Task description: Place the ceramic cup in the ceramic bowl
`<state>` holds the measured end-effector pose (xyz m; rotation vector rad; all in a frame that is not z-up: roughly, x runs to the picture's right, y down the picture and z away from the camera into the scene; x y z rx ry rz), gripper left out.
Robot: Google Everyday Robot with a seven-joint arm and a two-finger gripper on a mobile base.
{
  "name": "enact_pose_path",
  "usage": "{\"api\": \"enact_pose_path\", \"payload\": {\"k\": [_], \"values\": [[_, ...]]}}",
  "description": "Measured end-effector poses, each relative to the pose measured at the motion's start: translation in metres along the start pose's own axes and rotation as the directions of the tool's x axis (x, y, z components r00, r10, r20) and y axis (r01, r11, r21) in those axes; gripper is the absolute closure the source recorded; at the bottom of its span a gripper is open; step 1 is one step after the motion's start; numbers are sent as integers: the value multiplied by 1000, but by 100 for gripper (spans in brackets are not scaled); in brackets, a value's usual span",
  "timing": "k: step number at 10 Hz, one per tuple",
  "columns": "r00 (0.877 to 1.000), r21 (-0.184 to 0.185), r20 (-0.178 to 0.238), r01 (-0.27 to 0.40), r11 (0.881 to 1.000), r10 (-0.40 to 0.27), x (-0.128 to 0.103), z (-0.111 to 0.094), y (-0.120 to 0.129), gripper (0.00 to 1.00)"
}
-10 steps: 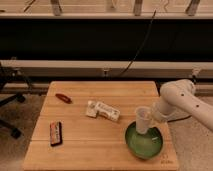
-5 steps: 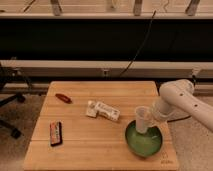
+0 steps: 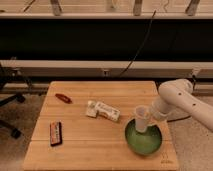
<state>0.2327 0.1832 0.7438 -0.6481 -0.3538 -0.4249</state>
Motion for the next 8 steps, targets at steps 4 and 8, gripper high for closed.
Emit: {"api": "enact_pose_path", "payload": {"k": [4, 8], "values": [[1000, 1, -2, 5, 1000, -5, 2, 3, -4, 80], [1000, 5, -5, 8, 1000, -8, 7, 5, -8, 78]]}}
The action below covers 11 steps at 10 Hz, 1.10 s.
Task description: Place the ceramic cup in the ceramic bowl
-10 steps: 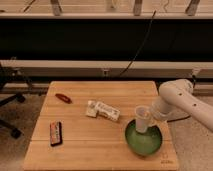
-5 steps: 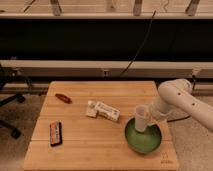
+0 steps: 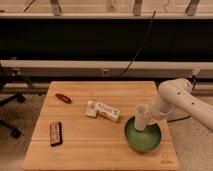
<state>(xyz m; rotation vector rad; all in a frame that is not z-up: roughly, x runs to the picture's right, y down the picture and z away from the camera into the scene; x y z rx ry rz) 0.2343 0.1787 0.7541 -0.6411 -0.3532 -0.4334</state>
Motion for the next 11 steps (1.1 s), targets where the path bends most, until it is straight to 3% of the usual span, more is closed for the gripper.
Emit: {"api": "enact_pose_path", "payload": {"k": [2, 5, 8, 11], "values": [[1000, 2, 0, 3, 1000, -3, 2, 1, -3, 63], [1000, 5, -3, 4, 1000, -4, 6, 1, -4, 53], [1000, 8, -4, 9, 1000, -9, 9, 1, -8, 24], [1000, 11, -6, 12, 1000, -12, 11, 1, -10, 20]]}}
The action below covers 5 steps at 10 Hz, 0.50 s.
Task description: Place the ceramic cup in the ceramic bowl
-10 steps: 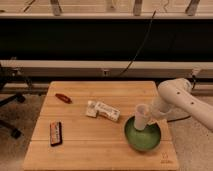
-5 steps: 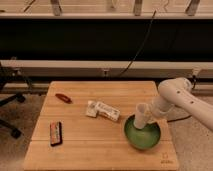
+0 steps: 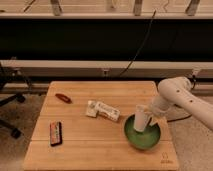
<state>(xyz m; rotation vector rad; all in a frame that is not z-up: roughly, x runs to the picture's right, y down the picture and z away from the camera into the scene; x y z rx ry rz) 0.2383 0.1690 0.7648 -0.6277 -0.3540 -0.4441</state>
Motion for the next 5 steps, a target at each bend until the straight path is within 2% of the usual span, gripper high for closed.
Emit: {"api": "enact_pose_path", "payload": {"k": [5], "values": [[1000, 2, -1, 7, 1000, -7, 1, 0, -3, 20]]}}
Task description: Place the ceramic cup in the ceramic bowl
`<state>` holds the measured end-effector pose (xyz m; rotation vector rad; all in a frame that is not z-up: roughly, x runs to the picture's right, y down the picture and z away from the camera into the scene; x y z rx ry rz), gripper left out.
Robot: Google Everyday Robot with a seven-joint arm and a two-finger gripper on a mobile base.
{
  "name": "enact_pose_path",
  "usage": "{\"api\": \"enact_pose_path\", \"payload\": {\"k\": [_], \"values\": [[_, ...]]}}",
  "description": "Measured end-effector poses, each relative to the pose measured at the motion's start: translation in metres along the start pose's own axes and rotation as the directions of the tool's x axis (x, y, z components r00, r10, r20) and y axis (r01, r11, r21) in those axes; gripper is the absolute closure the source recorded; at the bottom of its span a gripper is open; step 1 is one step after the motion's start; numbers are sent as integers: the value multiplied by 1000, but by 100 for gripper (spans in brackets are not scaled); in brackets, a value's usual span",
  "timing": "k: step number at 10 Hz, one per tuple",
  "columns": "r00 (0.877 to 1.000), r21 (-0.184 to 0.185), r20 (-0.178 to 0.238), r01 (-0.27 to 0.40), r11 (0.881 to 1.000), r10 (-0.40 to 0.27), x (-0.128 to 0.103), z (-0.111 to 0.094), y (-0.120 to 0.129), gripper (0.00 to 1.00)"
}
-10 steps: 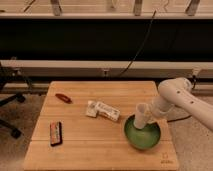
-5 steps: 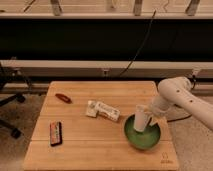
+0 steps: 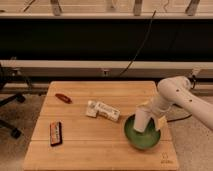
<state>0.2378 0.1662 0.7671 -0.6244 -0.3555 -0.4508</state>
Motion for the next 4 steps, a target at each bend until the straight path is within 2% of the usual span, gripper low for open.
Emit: {"api": "enact_pose_path", "payload": {"k": [4], "values": [[1000, 1, -2, 9, 1000, -9, 1, 0, -4, 20]]}}
